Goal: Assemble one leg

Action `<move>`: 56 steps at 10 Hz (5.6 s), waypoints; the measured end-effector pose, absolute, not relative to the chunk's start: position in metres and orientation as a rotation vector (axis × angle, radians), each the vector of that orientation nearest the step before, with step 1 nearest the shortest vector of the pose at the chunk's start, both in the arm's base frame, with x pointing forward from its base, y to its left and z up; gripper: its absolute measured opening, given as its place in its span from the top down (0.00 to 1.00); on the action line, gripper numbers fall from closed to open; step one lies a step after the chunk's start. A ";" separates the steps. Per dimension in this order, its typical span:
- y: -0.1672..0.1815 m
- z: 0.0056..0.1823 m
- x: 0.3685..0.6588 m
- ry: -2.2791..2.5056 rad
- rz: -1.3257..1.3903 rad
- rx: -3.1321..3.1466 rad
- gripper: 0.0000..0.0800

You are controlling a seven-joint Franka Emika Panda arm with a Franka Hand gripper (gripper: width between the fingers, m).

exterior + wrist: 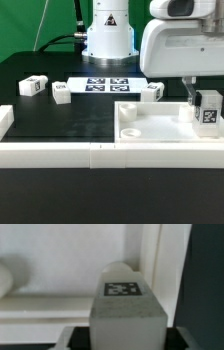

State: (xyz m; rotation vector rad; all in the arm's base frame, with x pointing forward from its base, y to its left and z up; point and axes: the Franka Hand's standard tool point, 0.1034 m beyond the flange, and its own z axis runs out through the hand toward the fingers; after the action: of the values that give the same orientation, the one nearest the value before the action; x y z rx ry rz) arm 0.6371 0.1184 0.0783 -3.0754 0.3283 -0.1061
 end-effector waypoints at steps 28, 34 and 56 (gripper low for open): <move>0.120 0.075 0.635 1.541 -0.031 -2.604 0.19; 0.121 0.073 0.634 0.535 -0.091 -3.013 0.19; 0.124 0.073 0.634 2.234 -0.007 -2.023 0.64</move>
Offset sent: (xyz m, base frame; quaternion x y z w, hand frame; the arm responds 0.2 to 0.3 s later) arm -0.0078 0.0003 -0.0019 0.0011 0.0081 0.2560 0.9666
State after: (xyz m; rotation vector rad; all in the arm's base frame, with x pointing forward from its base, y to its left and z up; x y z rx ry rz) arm 0.6342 0.1237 0.0735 -2.0228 2.2342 -0.0067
